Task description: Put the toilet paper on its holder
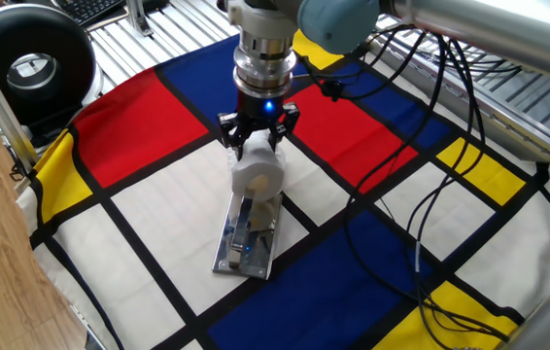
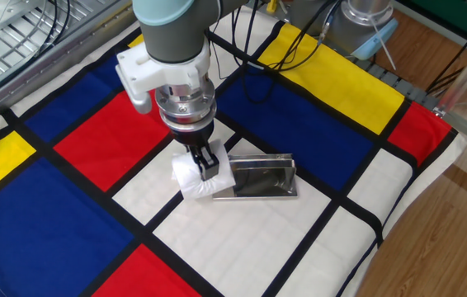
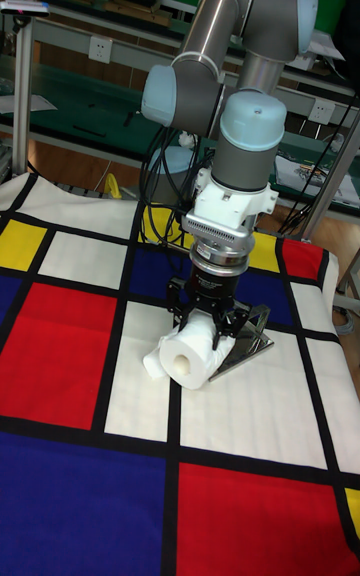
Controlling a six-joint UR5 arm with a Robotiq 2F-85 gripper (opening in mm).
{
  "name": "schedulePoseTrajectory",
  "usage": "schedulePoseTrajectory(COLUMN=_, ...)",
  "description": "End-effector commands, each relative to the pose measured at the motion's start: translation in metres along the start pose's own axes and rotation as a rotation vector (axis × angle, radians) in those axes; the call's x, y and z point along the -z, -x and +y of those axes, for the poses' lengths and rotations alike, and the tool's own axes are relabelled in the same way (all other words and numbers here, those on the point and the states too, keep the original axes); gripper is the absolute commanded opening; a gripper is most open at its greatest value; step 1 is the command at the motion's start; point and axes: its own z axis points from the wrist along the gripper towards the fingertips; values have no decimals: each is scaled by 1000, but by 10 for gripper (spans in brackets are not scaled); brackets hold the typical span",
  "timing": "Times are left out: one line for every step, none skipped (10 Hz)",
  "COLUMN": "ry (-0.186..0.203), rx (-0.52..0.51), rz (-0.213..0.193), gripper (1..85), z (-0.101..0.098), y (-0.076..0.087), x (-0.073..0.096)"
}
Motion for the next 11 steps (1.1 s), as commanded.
schedulePoseTrajectory(ry=7, rx=2, rz=1, gripper=13, z=1, y=0, x=1)
schedulePoseTrajectory(ry=9, rx=2, rz=0, gripper=13, z=2, y=1, x=1)
schedulePoseTrajectory(ry=9, rx=9, rz=-3, gripper=13, z=2, y=1, x=1)
schedulePoseTrajectory(ry=10, rx=12, rz=-6, gripper=13, z=2, y=2, x=1)
schedulePoseTrajectory(ry=9, rx=18, rz=-10, gripper=13, z=2, y=3, x=1)
schedulePoseTrajectory(ry=10, rx=19, rz=-10, gripper=13, z=2, y=3, x=1)
schedulePoseTrajectory(ry=10, rx=19, rz=-10, gripper=13, z=2, y=3, x=1)
schedulePoseTrajectory(ry=10, rx=18, rz=-10, gripper=13, z=2, y=3, x=1)
schedulePoseTrajectory(ry=7, rx=21, rz=-9, gripper=13, z=1, y=3, x=1)
schedulePoseTrajectory(ry=1, rx=23, rz=-8, gripper=13, z=0, y=3, x=1)
schedulePoseTrajectory(ry=-4, rx=20, rz=-7, gripper=13, z=-2, y=2, x=1)
